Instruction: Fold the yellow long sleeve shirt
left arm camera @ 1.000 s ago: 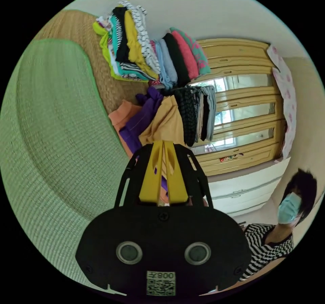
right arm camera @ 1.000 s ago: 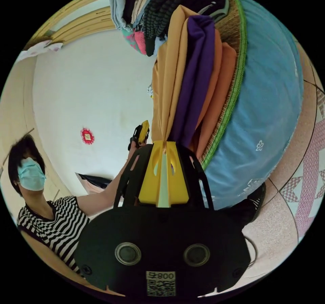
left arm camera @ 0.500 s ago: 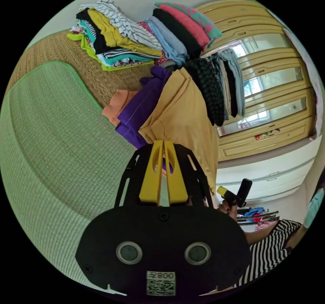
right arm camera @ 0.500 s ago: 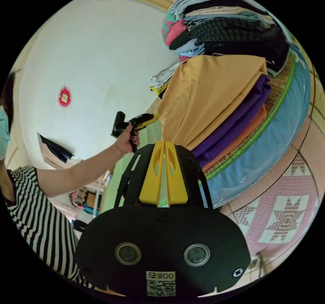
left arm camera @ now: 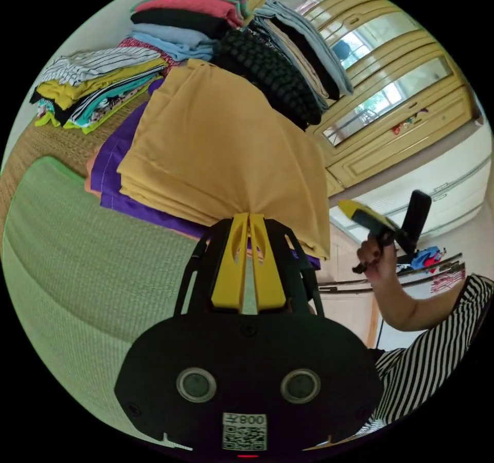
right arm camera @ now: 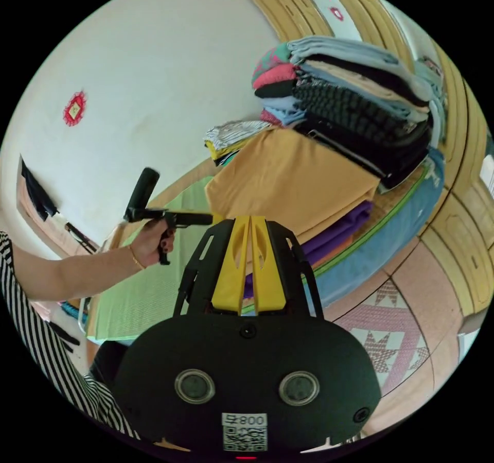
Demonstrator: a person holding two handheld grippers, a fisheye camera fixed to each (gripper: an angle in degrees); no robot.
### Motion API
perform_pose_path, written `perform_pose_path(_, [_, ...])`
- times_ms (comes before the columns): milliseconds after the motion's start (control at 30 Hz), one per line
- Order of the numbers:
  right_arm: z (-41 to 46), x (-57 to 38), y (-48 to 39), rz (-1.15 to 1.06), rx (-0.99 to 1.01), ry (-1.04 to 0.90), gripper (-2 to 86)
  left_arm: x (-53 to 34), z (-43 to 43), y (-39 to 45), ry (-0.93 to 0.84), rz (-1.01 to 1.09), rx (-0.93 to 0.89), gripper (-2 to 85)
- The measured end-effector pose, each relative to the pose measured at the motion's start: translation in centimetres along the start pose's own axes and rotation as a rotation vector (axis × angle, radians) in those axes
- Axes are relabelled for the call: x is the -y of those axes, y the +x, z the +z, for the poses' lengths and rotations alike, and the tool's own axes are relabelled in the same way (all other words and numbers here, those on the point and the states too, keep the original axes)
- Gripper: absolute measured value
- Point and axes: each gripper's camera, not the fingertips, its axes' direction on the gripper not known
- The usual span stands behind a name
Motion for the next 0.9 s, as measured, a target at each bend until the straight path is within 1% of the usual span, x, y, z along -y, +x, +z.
perform_pose_path(67, [-0.8,2.6,0.6,-0.025,-0.091,0.037,0.1,-1.1,0.5,-0.6,0.032,-0.044,-0.046,0.2])
perform_pose_path(133, [-0.5,4.4,1.6,-0.013,-0.186,0.046,0.1,-1.7,0.8,-0.6,0.032,-0.055,-0.036,0.2])
perform_pose_path(200, [0.8,5.8,2.9,0.016,-0.239,0.016,0.1,-2.1,1.3,-0.3,0.019,-0.043,-0.017,0.1])
perform_pose_path(267, [4.2,6.9,5.2,0.076,-0.256,-0.100,0.2,-2.6,2.2,-0.2,0.002,-0.045,-0.016,0.1])
perform_pose_path(333, [5.6,7.0,6.0,0.121,-0.231,-0.146,0.1,-3.0,2.7,-0.3,-0.001,-0.060,-0.028,0.1])
perform_pose_path(433, [4.1,7.0,3.9,0.113,-0.240,-0.072,0.1,-4.2,2.9,0.3,0.025,-0.049,-0.014,0.1])
perform_pose_path(567, [3.2,6.3,-1.9,-0.008,-0.120,-0.020,0.1,-5.9,3.2,1.8,0.072,0.006,-0.013,0.1])
perform_pose_path(600, [3.8,6.1,-2.7,-0.022,-0.118,-0.033,0.1,-6.0,3.5,1.8,0.066,0.006,-0.009,0.1])
perform_pose_path(667, [7.1,5.7,-4.5,-0.062,-0.075,-0.143,0.1,-6.6,5.4,1.4,-0.010,-0.017,0.010,0.1])
perform_pose_path(733, [8.7,5.8,-5.2,-0.041,-0.042,-0.194,0.1,-7.5,6.1,1.1,-0.022,-0.048,0.025,0.1])
perform_pose_path(833, [7.8,5.9,-8.0,-0.081,0.020,-0.145,0.1,-10.0,5.3,1.4,0.056,-0.048,-0.018,0.1])
perform_pose_path(900, [7.5,5.5,-10.5,-0.131,0.040,-0.139,0.1,-12.0,4.7,2.0,0.069,-0.017,0.023,0.1])
